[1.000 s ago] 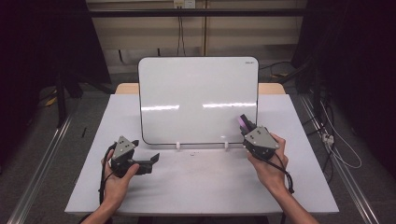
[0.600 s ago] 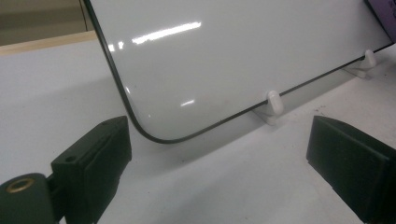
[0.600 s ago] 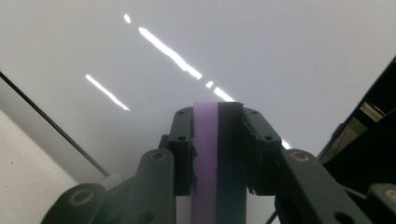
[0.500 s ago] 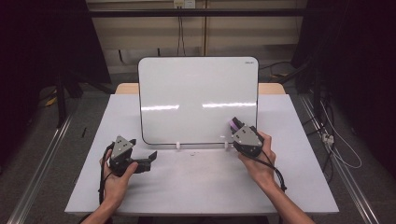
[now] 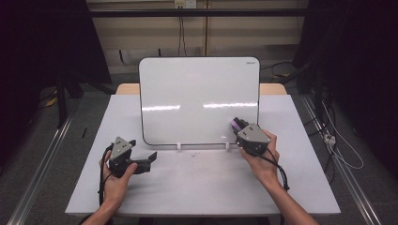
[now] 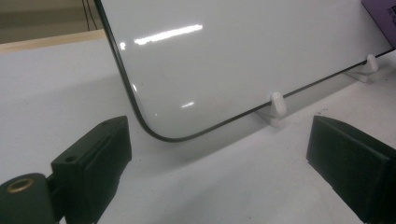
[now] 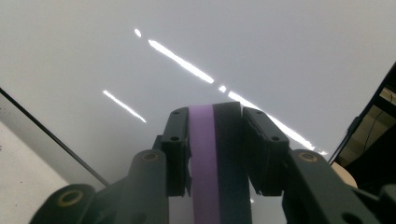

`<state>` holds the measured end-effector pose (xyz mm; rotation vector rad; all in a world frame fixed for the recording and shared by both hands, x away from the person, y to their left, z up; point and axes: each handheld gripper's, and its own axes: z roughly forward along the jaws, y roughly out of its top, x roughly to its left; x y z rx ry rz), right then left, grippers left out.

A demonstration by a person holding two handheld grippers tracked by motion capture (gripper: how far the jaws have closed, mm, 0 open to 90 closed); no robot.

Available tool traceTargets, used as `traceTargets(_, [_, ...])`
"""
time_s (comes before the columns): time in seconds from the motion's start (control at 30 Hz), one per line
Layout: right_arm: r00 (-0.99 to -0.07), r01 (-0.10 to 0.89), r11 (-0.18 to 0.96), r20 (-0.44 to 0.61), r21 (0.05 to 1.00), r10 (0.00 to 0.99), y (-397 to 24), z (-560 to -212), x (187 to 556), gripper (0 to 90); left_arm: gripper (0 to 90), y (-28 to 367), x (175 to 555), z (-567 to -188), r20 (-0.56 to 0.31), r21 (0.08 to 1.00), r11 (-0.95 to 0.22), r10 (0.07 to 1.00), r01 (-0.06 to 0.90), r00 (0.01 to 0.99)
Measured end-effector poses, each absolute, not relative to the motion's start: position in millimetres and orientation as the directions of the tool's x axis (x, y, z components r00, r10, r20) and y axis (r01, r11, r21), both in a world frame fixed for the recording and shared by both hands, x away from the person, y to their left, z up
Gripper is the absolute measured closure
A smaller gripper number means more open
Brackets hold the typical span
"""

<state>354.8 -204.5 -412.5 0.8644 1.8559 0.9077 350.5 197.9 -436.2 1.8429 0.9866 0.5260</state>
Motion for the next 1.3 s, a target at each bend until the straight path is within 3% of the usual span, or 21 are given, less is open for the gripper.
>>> traceTargets(0.07, [-0.375,0.212,0.46,-0.363,0.862,0.853,-206.3,-412.2,354.6,48.9,6.6,198.0,350.5,-436.2,-0.058,0.886,-0.226,0.811,0.404,0.582])
traceTargets(0.33, [-0.359,0.238,0.299,-0.202,0.924,0.911,-222.3,-412.5,353.9,22.9,7.1,198.4,348.7,-434.1,-0.062,0.901,-0.207,0.807,0.38,0.588])
traceTargets(0.53, [-0.371,0.278,0.2,-0.087,0.94,0.924,-235.2,-415.1,351.4,9.3,7.4,199.0,348.7,-434.7,-0.065,0.896,-0.216,0.802,0.389,0.593])
traceTargets(1.03, [-0.354,0.296,0.102,0.01,0.95,0.935,-264.7,-418.2,325.2,5.3,7.5,203.4,345.5,-431.8,-0.113,0.896,-0.169,0.808,0.411,0.579])
traceTargets(1.3, [-0.351,0.329,0.08,0.043,0.941,0.936,-278.1,-423.1,310.1,4.5,7.4,204.3,341.2,-430.7,-0.056,0.894,-0.212,0.821,0.395,0.568])
